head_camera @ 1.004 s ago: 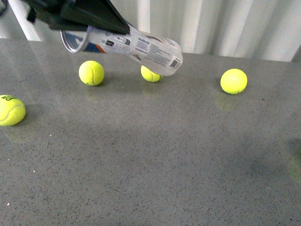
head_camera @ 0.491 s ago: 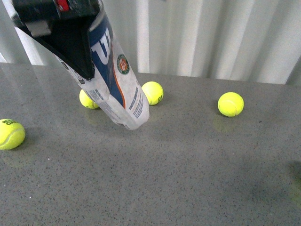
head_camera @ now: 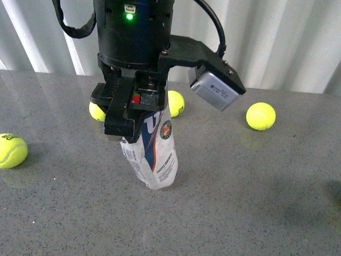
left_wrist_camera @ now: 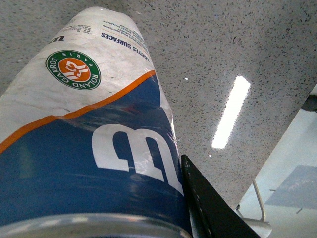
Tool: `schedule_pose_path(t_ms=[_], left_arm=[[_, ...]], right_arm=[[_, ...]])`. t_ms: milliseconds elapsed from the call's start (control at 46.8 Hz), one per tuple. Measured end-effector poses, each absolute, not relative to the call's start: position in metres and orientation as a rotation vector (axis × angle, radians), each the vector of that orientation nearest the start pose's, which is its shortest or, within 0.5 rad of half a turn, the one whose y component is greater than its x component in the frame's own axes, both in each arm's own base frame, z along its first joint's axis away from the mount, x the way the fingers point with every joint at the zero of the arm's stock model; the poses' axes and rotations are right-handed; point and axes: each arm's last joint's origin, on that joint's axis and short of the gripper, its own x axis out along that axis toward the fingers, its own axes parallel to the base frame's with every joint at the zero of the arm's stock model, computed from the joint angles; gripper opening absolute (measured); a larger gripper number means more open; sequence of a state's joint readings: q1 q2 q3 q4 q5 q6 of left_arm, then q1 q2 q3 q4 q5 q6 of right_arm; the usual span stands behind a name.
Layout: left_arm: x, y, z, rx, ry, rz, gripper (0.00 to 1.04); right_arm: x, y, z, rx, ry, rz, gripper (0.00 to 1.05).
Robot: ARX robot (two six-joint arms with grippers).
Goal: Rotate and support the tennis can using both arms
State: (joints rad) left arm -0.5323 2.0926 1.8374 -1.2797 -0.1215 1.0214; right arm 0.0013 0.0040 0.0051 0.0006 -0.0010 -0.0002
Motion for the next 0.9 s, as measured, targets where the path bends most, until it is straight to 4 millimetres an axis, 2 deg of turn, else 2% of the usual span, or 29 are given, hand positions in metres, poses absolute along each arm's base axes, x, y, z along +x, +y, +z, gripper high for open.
schedule_pose_path(t_ms=[128, 299, 470, 534, 769, 897], left_arm=[[0.356, -0.204, 0.219, 1.327, 1.254, -1.113, 0.04], [0.365, -0.209, 0.216, 1.351, 1.235, -1.095, 0.04], [0.370, -0.219, 0.211, 1.354, 1.210, -1.100, 0.34], [0.371, -0.221, 0.212, 1.334, 1.206, -1.108, 0.41], [0.378, -0.223, 0.238, 1.281, 1.141, -1.075, 0.72], [0.378, -0.218, 0.250, 1.235, 1.108, -1.065, 0.93]], right_arm=[[0.098, 0.000, 0.165, 0.000, -0.002, 0.003, 0.97], [0.098, 0.000, 0.165, 0.000, -0.002, 0.003, 0.98], [0.098, 0.000, 0.165, 0.000, -0.002, 0.002, 0.98], [0.098, 0.000, 0.165, 0.000, -0.002, 0.003, 0.98], [0.098, 0.000, 0.165, 0.000, -0.002, 0.003, 0.98], [0.098, 0.000, 0.165, 0.000, -0.002, 0.002, 0.98]])
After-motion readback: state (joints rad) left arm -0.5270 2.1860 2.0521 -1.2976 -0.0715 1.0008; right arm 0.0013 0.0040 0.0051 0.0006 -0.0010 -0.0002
